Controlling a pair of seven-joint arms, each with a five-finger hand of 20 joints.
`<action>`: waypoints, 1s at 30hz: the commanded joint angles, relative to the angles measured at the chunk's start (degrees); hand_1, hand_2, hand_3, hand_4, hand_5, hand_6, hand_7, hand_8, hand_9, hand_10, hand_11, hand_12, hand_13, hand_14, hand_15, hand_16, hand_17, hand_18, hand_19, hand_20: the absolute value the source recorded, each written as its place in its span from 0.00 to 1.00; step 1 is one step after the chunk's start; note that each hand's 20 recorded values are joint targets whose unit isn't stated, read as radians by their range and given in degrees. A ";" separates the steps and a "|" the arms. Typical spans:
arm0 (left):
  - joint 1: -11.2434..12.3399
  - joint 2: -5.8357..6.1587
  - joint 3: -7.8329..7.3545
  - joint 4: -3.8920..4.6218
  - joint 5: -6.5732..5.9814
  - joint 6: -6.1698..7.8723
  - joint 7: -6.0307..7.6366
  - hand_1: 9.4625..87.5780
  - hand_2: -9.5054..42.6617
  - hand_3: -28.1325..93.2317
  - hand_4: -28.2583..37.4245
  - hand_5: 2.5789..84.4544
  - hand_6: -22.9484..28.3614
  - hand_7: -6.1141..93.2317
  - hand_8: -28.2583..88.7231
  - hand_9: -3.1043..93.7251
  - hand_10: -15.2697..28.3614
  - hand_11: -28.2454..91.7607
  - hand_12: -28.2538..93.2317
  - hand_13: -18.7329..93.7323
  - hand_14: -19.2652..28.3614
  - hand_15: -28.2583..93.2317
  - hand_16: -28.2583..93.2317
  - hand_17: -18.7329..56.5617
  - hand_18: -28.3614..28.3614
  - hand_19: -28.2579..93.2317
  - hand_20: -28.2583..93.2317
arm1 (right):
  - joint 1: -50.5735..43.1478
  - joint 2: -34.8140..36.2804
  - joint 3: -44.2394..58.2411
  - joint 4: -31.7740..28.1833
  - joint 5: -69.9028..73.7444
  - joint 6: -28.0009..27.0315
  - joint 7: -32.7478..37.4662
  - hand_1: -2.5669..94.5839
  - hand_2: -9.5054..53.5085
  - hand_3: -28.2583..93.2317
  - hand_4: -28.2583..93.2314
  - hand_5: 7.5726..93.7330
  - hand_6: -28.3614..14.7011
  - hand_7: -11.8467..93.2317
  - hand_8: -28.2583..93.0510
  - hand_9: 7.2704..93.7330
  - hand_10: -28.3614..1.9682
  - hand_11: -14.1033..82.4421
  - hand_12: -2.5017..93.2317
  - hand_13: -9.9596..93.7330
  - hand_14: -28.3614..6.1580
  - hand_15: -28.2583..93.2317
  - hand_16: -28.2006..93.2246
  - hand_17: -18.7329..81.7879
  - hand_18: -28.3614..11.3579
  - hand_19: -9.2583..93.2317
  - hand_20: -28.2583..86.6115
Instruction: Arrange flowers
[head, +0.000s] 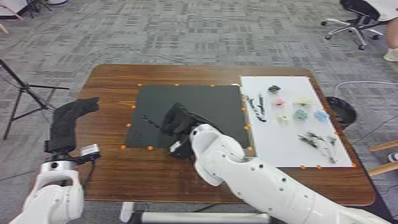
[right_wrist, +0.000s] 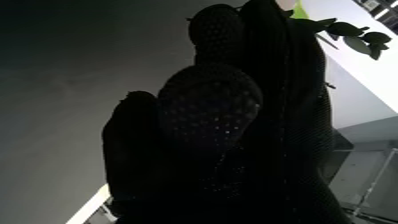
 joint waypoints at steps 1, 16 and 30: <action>-3.08 0.37 1.40 0.24 -0.19 -1.18 -0.08 0.16 0.60 0.75 0.00 0.68 0.44 0.23 0.17 0.63 0.68 0.41 0.35 0.56 0.74 0.36 0.25 0.40 0.70 0.30 0.42 | 3.07 -3.40 0.07 -0.90 4.47 -0.99 5.54 0.95 0.00 0.01 0.68 0.84 0.58 0.38 0.35 1.00 0.60 0.36 0.38 1.00 0.77 0.66 0.47 0.89 0.52 0.97 0.61; -3.71 0.67 1.90 -0.05 -3.06 0.52 -0.16 0.15 0.60 0.75 0.00 0.66 0.45 0.23 0.17 0.62 0.68 0.41 0.34 0.56 0.74 0.36 0.25 0.40 0.71 0.31 0.41 | 1.91 -7.80 4.71 3.92 10.69 -2.44 13.42 0.95 0.00 0.01 0.66 0.84 0.58 0.37 0.35 1.00 0.59 0.33 0.36 1.00 0.76 0.65 0.47 0.89 0.53 0.97 0.60; -2.73 -0.40 1.62 0.73 -14.43 0.47 -4.84 0.15 0.54 0.75 0.00 0.64 0.46 0.22 0.17 0.60 0.68 0.41 0.34 0.55 0.74 0.36 0.25 0.39 0.70 0.30 0.40 | -0.18 -6.80 4.91 2.96 14.94 -2.73 15.95 0.89 0.00 0.10 0.61 0.83 0.58 0.35 0.36 1.00 0.57 0.28 0.36 1.00 0.74 0.63 0.47 0.89 0.55 0.95 0.59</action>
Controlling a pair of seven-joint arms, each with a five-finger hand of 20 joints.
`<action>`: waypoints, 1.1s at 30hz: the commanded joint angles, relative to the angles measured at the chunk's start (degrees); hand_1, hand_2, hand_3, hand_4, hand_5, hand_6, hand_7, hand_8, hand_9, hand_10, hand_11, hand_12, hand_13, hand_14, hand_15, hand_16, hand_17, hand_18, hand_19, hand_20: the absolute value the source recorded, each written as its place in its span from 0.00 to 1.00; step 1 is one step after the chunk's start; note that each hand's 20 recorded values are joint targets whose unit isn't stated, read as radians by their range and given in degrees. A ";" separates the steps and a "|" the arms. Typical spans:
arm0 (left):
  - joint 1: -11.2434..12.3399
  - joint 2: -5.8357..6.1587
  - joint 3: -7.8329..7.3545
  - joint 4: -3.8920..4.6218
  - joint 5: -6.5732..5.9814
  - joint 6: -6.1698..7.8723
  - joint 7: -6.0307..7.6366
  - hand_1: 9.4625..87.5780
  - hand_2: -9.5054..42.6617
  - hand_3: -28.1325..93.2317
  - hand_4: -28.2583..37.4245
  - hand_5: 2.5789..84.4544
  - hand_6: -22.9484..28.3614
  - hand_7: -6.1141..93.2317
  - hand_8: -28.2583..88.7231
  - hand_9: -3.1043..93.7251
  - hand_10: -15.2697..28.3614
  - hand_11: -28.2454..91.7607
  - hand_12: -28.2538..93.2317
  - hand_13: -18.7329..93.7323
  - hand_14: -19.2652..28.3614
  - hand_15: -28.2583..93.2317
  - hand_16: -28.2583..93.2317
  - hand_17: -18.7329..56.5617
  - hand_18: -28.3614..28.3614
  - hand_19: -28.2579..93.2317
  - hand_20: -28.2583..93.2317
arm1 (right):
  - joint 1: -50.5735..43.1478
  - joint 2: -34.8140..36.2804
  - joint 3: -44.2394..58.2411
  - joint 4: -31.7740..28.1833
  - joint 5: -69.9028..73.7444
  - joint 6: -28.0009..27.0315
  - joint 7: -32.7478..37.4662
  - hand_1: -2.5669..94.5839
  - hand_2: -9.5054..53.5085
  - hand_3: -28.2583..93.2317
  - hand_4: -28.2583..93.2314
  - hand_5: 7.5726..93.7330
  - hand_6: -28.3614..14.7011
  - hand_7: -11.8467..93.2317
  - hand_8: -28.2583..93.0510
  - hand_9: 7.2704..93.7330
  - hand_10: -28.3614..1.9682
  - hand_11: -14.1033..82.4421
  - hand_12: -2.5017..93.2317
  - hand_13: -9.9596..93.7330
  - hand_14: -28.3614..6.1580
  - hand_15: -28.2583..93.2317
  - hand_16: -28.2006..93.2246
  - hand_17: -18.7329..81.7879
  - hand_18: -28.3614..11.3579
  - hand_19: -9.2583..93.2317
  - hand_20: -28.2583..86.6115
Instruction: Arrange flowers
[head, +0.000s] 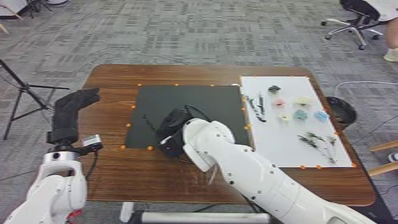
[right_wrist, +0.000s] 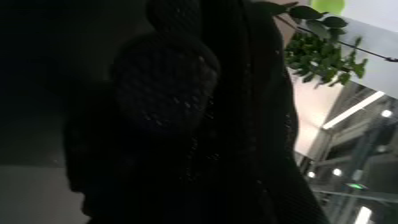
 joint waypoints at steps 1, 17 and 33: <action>0.71 -1.11 0.74 0.36 -14.64 1.05 -4.03 0.15 0.55 0.76 0.00 0.64 0.47 0.22 0.17 0.60 0.67 0.41 0.34 0.55 0.74 0.36 0.25 0.39 0.70 0.30 0.40 | -0.69 0.15 -0.76 -0.52 1.32 -0.10 1.13 0.88 0.00 0.13 0.59 0.84 0.58 0.35 0.36 1.00 0.57 0.28 0.36 1.00 0.74 0.63 0.47 0.89 0.55 0.94 0.59; 6.80 -2.45 -3.12 -3.46 -17.19 0.12 -8.54 0.22 0.73 0.76 0.00 0.64 0.51 0.20 0.18 0.60 0.69 0.41 0.34 0.55 0.74 0.35 0.25 0.41 0.68 0.30 0.40 | -0.62 -0.06 -0.28 -0.37 4.30 0.91 2.37 0.67 0.00 0.61 0.23 0.83 0.58 0.35 0.36 1.00 0.59 0.28 0.36 1.00 0.74 0.63 0.47 0.90 0.55 0.94 0.60; 7.03 -2.49 -3.33 -4.33 -16.72 -0.39 -8.92 0.20 0.68 0.77 0.00 0.64 0.51 0.20 0.18 0.59 0.69 0.41 0.34 0.54 0.74 0.35 0.25 0.40 0.68 0.31 0.40 | -0.84 -0.14 0.39 -0.40 5.87 -0.37 3.20 0.62 0.00 0.63 0.23 0.82 0.56 0.34 0.37 0.97 0.56 0.32 0.33 1.00 0.74 0.62 0.47 0.90 0.55 0.94 0.59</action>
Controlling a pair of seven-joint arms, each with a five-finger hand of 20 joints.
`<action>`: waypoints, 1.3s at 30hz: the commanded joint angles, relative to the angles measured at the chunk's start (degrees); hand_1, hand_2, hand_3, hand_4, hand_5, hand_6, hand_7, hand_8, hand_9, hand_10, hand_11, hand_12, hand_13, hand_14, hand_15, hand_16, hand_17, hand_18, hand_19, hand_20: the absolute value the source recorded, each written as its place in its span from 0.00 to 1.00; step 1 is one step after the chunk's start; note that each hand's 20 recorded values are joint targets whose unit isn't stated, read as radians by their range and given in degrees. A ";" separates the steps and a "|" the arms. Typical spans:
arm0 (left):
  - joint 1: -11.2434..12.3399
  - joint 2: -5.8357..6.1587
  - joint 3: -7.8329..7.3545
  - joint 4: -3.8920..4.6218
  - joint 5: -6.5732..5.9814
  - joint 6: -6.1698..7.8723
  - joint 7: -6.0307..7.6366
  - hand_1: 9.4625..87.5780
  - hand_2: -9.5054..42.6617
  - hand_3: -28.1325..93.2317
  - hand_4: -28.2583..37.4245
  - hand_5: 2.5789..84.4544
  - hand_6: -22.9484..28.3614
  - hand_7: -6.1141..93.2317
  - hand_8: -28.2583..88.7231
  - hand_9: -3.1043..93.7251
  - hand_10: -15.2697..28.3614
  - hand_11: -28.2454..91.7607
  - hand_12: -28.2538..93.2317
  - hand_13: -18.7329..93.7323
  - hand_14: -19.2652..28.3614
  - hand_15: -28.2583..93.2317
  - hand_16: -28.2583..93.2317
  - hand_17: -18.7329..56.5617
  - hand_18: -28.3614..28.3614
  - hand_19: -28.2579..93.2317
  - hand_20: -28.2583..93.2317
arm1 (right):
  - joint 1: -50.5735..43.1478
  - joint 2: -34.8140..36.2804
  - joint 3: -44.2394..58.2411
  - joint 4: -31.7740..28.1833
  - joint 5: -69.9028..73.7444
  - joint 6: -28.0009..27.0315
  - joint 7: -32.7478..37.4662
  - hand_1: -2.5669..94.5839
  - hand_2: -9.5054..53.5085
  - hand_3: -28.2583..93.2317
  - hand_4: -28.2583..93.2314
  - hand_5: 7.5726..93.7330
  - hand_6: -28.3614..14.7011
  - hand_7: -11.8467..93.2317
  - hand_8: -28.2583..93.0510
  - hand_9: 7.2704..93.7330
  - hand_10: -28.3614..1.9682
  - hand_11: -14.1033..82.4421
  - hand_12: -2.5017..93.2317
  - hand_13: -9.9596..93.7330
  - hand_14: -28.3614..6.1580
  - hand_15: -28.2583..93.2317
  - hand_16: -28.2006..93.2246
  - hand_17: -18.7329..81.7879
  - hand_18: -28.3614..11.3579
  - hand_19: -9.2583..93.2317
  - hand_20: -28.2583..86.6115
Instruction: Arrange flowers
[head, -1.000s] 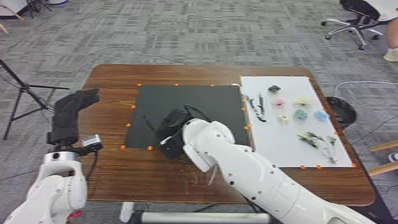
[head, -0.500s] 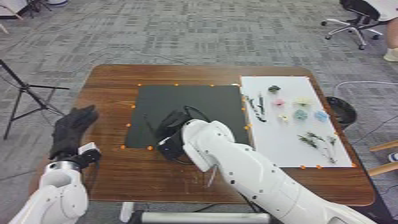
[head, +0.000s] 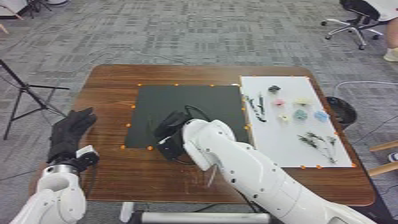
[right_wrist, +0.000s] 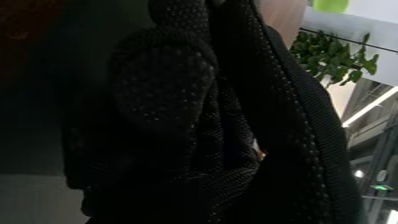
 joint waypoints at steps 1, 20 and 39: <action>0.33 -0.47 -0.12 -0.79 0.14 -0.38 -0.62 0.20 0.68 0.77 0.00 0.64 0.51 0.20 0.18 0.59 0.69 0.41 0.34 0.54 0.74 0.35 0.25 0.40 0.68 0.31 0.40 | -0.87 -0.19 0.02 0.34 1.35 -1.12 1.69 0.62 0.00 0.63 0.23 0.82 0.55 0.34 0.37 0.97 0.55 0.32 0.33 1.00 0.74 0.62 0.47 0.90 0.55 0.94 0.59; 3.22 -1.30 -1.49 -2.46 -0.24 0.45 0.02 0.19 0.63 0.77 0.00 0.62 0.51 0.20 0.18 0.58 0.69 0.41 0.34 0.54 0.75 0.36 0.25 0.39 0.69 0.31 0.40 | -0.59 6.39 -0.33 -6.64 -1.46 -11.42 -5.12 0.40 0.08 0.72 0.20 0.76 0.56 0.31 0.19 0.89 0.44 0.32 0.23 1.00 0.67 0.56 0.52 0.84 0.46 0.96 0.58; 4.13 -1.72 -2.48 -2.82 0.07 0.15 -0.04 0.19 0.59 0.77 0.00 0.62 0.51 0.20 0.18 0.58 0.69 0.41 0.34 0.54 0.75 0.36 0.25 0.39 0.69 0.32 0.40 | -12.07 19.68 10.27 -25.06 18.03 -15.45 -19.12 0.30 0.23 0.70 0.18 0.74 0.58 0.26 0.17 0.78 0.42 0.25 0.20 0.93 0.57 0.56 0.51 0.75 0.35 0.96 0.57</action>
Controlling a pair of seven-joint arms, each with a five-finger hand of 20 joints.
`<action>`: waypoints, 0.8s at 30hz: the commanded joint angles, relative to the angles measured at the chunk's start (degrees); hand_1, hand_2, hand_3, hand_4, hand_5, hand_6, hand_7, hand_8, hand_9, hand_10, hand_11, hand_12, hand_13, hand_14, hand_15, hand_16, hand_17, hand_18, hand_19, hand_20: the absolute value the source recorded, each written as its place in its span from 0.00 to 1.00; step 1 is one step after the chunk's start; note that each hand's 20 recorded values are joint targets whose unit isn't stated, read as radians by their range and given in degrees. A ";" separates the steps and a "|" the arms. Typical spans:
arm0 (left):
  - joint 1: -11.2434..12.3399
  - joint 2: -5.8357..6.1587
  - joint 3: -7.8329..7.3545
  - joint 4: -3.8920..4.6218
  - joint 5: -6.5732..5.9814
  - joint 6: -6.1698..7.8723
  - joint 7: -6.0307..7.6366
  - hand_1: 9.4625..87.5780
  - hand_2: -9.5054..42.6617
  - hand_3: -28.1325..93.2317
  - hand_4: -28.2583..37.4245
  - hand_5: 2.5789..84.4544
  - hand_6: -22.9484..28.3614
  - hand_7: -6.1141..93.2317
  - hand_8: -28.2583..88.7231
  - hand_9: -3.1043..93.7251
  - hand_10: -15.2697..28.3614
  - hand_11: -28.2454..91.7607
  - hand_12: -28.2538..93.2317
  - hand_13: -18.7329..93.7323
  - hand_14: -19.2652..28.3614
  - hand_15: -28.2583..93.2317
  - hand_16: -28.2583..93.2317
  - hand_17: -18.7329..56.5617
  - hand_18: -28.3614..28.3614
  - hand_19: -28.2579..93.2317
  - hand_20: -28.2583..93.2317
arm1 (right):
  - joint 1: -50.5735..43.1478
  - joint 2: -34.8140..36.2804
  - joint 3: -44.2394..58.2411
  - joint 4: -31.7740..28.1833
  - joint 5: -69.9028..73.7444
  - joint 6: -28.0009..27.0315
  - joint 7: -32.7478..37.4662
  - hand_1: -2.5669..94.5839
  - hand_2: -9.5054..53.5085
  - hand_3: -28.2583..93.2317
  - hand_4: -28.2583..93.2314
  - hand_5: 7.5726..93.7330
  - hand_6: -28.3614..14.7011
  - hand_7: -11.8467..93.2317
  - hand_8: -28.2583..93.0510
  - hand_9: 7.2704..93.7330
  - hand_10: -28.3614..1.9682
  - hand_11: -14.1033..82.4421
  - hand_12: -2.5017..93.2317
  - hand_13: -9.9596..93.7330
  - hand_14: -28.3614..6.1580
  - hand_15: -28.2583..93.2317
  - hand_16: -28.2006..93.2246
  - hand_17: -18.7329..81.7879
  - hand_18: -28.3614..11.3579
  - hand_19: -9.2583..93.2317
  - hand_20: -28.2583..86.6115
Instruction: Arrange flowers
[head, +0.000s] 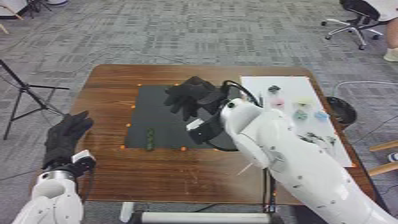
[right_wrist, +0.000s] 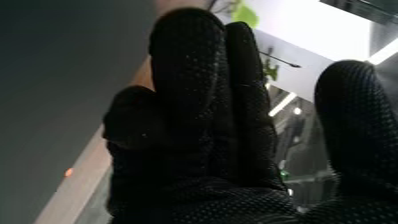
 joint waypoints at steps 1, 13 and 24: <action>0.42 -0.51 -0.15 -0.23 0.18 -0.17 0.11 0.19 0.59 0.77 0.00 0.62 0.51 0.20 0.18 0.58 0.69 0.41 0.34 0.54 0.75 0.36 0.25 0.39 0.69 0.32 0.40 | -6.22 2.29 -3.13 -1.03 11.57 -8.91 -3.76 0.29 0.24 0.70 0.18 0.73 0.58 0.24 0.17 0.75 0.43 0.24 0.19 0.93 0.57 0.55 0.51 0.75 0.35 0.96 0.57; -0.23 -0.59 0.09 -0.07 0.30 -0.63 -0.08 0.19 0.59 0.77 0.00 0.62 0.51 0.20 0.18 0.58 0.69 0.41 0.34 0.55 0.75 0.37 0.25 0.39 0.69 0.32 0.40 | -5.92 -1.58 -7.34 5.66 12.60 -21.29 -0.41 0.26 0.40 0.62 0.15 0.47 0.49 0.13 0.18 0.46 0.47 0.19 0.09 0.92 0.53 0.56 0.49 0.73 0.31 0.94 0.56; -1.05 -0.74 0.69 0.07 0.36 -1.23 -0.32 0.19 0.59 0.77 0.00 0.62 0.51 0.20 0.18 0.58 0.69 0.41 0.34 0.55 0.76 0.37 0.25 0.38 0.70 0.32 0.40 | -4.01 -6.36 -8.50 11.39 8.22 -20.73 1.78 0.22 0.42 0.62 0.15 0.39 0.44 0.11 0.18 0.36 0.48 0.18 0.07 0.90 0.51 0.59 0.48 0.72 0.29 0.95 0.56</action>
